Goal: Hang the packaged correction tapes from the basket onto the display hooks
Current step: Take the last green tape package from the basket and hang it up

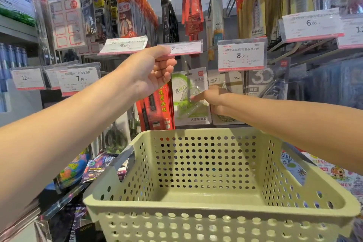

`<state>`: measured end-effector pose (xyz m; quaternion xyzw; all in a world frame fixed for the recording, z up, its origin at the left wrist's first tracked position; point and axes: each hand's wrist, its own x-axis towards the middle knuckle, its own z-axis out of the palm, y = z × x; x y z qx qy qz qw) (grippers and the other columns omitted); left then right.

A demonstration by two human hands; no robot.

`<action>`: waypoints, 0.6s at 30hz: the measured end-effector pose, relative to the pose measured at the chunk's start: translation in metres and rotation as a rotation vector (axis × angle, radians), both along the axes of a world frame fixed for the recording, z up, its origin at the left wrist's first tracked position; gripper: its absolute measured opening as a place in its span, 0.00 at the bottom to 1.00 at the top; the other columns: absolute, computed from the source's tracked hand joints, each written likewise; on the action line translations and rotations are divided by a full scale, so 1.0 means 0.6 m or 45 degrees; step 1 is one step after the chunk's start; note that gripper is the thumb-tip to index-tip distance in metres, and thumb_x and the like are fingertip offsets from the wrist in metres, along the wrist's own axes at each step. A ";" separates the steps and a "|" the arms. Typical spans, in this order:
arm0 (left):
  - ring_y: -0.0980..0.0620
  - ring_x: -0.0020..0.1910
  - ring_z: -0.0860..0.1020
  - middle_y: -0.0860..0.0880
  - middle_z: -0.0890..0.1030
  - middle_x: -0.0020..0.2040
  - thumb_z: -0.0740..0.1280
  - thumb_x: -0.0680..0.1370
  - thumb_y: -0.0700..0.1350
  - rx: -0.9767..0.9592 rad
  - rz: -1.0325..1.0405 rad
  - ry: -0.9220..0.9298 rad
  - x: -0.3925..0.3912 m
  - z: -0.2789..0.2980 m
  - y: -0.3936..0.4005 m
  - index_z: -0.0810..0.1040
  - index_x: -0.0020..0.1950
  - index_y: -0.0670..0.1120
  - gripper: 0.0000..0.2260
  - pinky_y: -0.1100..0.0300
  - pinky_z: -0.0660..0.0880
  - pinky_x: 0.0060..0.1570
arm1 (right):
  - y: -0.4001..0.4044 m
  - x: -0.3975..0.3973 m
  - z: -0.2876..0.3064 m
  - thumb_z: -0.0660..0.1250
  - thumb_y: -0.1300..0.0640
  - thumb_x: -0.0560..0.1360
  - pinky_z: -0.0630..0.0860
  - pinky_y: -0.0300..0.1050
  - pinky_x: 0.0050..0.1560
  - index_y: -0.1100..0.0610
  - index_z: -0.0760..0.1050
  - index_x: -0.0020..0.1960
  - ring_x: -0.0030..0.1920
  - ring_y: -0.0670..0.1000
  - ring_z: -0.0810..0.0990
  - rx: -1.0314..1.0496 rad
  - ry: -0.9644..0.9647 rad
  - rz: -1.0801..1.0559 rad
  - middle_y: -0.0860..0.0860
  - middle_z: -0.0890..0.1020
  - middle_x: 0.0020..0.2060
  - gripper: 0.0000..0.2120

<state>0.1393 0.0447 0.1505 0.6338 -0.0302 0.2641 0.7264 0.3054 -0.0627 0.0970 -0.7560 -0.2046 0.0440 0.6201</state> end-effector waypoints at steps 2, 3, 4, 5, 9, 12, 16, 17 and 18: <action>0.57 0.21 0.73 0.50 0.77 0.24 0.66 0.76 0.43 0.000 -0.007 0.006 0.001 -0.001 0.000 0.75 0.37 0.43 0.08 0.68 0.71 0.22 | 0.003 0.002 -0.001 0.75 0.58 0.67 0.62 0.52 0.68 0.62 0.62 0.72 0.72 0.58 0.64 -0.012 -0.021 -0.020 0.57 0.68 0.71 0.38; 0.57 0.21 0.73 0.50 0.77 0.23 0.66 0.76 0.43 -0.001 -0.009 0.008 0.001 -0.002 0.001 0.75 0.37 0.43 0.09 0.68 0.70 0.22 | 0.004 0.001 -0.001 0.75 0.58 0.67 0.63 0.52 0.67 0.62 0.61 0.72 0.71 0.59 0.64 -0.025 -0.025 -0.033 0.58 0.68 0.71 0.38; 0.57 0.21 0.73 0.51 0.77 0.23 0.66 0.76 0.43 -0.003 -0.015 0.008 0.002 -0.003 0.001 0.75 0.37 0.43 0.09 0.68 0.70 0.22 | 0.006 0.003 -0.002 0.75 0.57 0.67 0.64 0.51 0.67 0.62 0.61 0.72 0.71 0.59 0.65 -0.049 -0.043 -0.052 0.58 0.68 0.71 0.39; 0.58 0.20 0.73 0.51 0.77 0.23 0.66 0.77 0.43 -0.003 -0.021 0.009 0.001 -0.004 0.001 0.75 0.38 0.43 0.09 0.69 0.70 0.22 | 0.006 0.003 -0.004 0.75 0.55 0.67 0.65 0.51 0.66 0.62 0.59 0.72 0.71 0.59 0.65 -0.082 -0.067 -0.081 0.58 0.68 0.71 0.40; 0.59 0.19 0.73 0.52 0.77 0.21 0.67 0.77 0.45 0.007 -0.035 0.021 0.003 -0.012 0.000 0.76 0.39 0.43 0.08 0.69 0.71 0.22 | 0.004 0.001 -0.006 0.73 0.45 0.67 0.65 0.56 0.69 0.60 0.53 0.74 0.71 0.62 0.63 -0.226 -0.173 -0.168 0.60 0.64 0.72 0.46; 0.59 0.19 0.73 0.52 0.78 0.22 0.68 0.76 0.45 -0.015 -0.032 0.022 0.010 -0.017 0.001 0.76 0.39 0.43 0.08 0.69 0.72 0.22 | -0.004 -0.014 -0.003 0.70 0.42 0.69 0.64 0.56 0.69 0.60 0.52 0.75 0.72 0.62 0.62 -0.323 -0.195 -0.202 0.60 0.62 0.73 0.45; 0.58 0.20 0.74 0.51 0.78 0.22 0.70 0.74 0.43 -0.072 -0.027 0.012 0.016 -0.022 0.003 0.77 0.39 0.42 0.06 0.69 0.72 0.23 | -0.015 -0.045 0.000 0.68 0.45 0.72 0.67 0.54 0.68 0.63 0.53 0.74 0.69 0.61 0.67 -0.394 -0.307 -0.270 0.61 0.66 0.71 0.41; 0.58 0.20 0.74 0.51 0.78 0.22 0.70 0.74 0.43 -0.085 -0.033 0.004 0.014 -0.023 0.003 0.77 0.40 0.42 0.06 0.69 0.73 0.23 | -0.017 -0.060 0.001 0.69 0.47 0.72 0.69 0.53 0.66 0.63 0.56 0.74 0.67 0.60 0.70 -0.392 -0.324 -0.272 0.60 0.68 0.70 0.39; 0.58 0.20 0.74 0.51 0.78 0.22 0.70 0.74 0.43 -0.082 -0.039 -0.018 0.017 -0.026 0.004 0.77 0.43 0.41 0.05 0.69 0.73 0.23 | -0.018 -0.062 0.001 0.70 0.49 0.72 0.70 0.51 0.64 0.63 0.59 0.73 0.66 0.60 0.72 -0.394 -0.345 -0.270 0.60 0.70 0.68 0.37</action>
